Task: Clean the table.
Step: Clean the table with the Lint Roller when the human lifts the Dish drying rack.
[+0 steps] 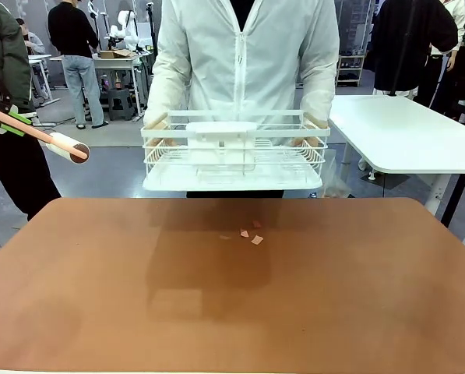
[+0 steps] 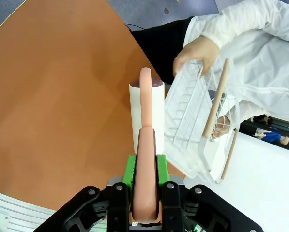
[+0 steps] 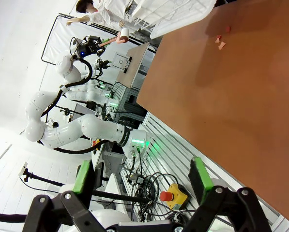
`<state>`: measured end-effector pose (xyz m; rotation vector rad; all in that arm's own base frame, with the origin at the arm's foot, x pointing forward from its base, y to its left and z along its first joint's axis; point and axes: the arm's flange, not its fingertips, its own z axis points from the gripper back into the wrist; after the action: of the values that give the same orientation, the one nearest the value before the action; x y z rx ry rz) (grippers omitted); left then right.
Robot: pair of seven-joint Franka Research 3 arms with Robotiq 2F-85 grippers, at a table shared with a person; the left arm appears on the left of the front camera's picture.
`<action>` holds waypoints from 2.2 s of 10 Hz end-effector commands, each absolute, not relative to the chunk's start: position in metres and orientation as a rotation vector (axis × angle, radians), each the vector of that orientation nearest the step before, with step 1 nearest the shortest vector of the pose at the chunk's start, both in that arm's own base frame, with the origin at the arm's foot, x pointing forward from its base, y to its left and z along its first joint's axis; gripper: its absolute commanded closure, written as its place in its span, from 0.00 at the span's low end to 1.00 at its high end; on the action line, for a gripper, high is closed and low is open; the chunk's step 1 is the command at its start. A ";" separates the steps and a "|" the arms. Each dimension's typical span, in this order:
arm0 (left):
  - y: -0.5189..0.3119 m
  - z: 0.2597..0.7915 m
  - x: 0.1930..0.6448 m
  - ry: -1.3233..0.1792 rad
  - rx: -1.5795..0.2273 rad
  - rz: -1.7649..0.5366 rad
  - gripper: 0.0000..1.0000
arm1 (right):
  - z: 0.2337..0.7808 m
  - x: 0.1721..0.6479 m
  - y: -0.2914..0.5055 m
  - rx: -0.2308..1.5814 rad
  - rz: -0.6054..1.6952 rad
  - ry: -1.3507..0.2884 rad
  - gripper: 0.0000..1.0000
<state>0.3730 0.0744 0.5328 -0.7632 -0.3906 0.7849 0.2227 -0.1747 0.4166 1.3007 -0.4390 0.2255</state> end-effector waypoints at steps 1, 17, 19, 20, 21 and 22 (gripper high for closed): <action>0.074 0.534 0.373 -0.394 -0.763 0.784 0.98 | 0.419 0.221 -0.174 1.300 0.235 -0.448 0.00; 0.039 0.517 0.443 -0.151 -0.747 0.272 0.79 | 0.419 0.221 -0.174 1.300 0.235 -0.448 0.00; 0.020 0.493 0.462 -0.160 -0.772 0.140 0.79 | 0.419 0.221 -0.174 1.300 0.235 -0.448 0.00; 0.011 0.482 0.468 -0.120 -0.769 0.100 0.79 | 0.419 0.221 -0.174 1.300 0.235 -0.448 0.00; 0.002 0.469 0.474 -0.122 -0.749 0.063 0.79 | 0.419 0.221 -0.174 1.300 0.235 -0.448 0.00; -0.004 0.462 0.477 -0.118 -0.742 0.056 0.79 | 0.419 0.221 -0.174 1.300 0.235 -0.448 0.00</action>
<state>0.4708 -0.0035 0.4594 -0.7200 -0.1129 0.0807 0.2230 -0.1744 0.4167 1.2995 -0.4373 0.2259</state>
